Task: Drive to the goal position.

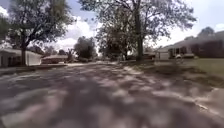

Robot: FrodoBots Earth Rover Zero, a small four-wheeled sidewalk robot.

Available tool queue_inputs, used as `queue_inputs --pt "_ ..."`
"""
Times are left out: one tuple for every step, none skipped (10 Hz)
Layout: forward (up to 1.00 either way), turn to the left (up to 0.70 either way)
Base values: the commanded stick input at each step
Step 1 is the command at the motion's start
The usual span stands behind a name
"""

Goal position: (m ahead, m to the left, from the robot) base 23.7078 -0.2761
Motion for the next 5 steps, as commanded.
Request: queue_inputs --pt "0.70 0.00" --pt "0.70 0.00" --pt "0.70 0.00" --pt "0.70 0.00" --pt "0.70 0.00"
